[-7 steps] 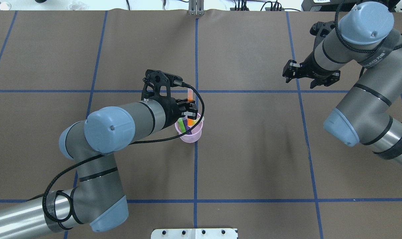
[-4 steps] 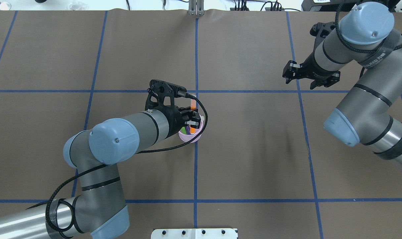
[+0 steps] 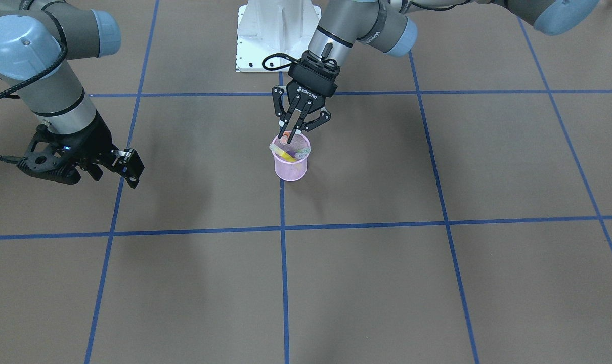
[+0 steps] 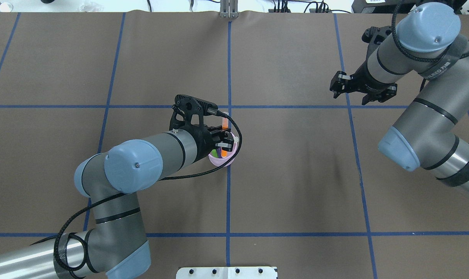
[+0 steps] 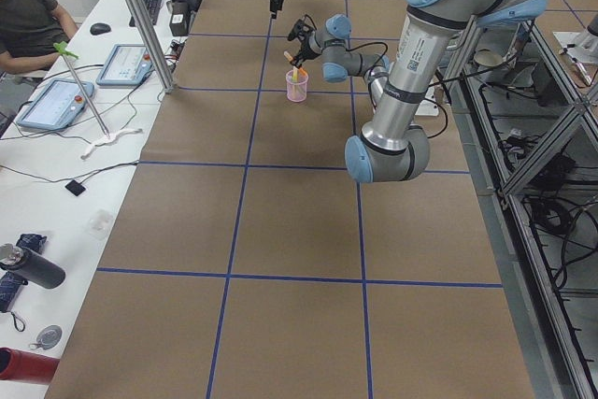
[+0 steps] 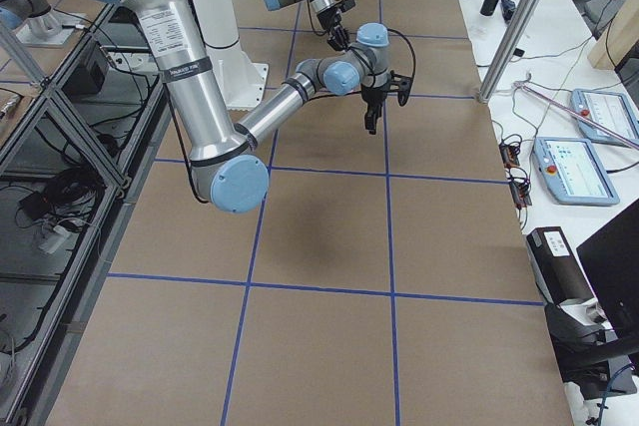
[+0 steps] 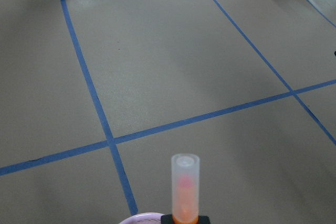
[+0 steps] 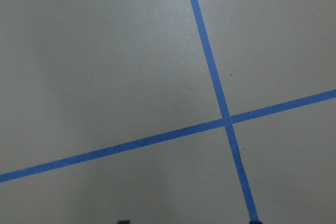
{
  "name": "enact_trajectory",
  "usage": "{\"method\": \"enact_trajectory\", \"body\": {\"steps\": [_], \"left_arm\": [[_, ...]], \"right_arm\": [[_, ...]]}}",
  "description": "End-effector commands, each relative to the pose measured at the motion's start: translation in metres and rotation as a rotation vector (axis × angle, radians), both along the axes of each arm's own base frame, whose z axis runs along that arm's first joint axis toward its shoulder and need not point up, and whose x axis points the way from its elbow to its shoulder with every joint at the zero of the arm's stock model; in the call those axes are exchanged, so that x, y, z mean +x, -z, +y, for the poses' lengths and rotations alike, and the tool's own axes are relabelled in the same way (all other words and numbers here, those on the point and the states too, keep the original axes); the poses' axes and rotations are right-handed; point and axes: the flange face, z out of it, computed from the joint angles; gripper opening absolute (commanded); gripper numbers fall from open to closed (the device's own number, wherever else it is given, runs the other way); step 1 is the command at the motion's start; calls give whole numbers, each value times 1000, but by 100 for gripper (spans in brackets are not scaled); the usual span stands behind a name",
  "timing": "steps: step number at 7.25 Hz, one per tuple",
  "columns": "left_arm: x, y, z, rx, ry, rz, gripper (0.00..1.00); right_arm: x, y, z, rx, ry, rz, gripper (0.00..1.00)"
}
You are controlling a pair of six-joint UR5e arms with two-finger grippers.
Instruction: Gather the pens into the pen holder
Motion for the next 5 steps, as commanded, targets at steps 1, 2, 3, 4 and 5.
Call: {"method": "enact_trajectory", "body": {"steps": [1,2,3,4,5], "left_arm": [[-3,3,0,2,11,13,100],[-6,8,2,6,11,30,100],[-16,14,2,12,16,46,100],[-37,-6,0,3,34,27,100],[-78,-41,-11,-7,71,-15,100]], "right_arm": [[5,1,-2,-7,0,-11,81],[9,1,-4,-10,-3,-16,81],[16,-1,-6,-14,-2,-20,81],[33,-10,-12,-6,13,-18,81],[53,-29,-16,-3,33,-3,81]]}}
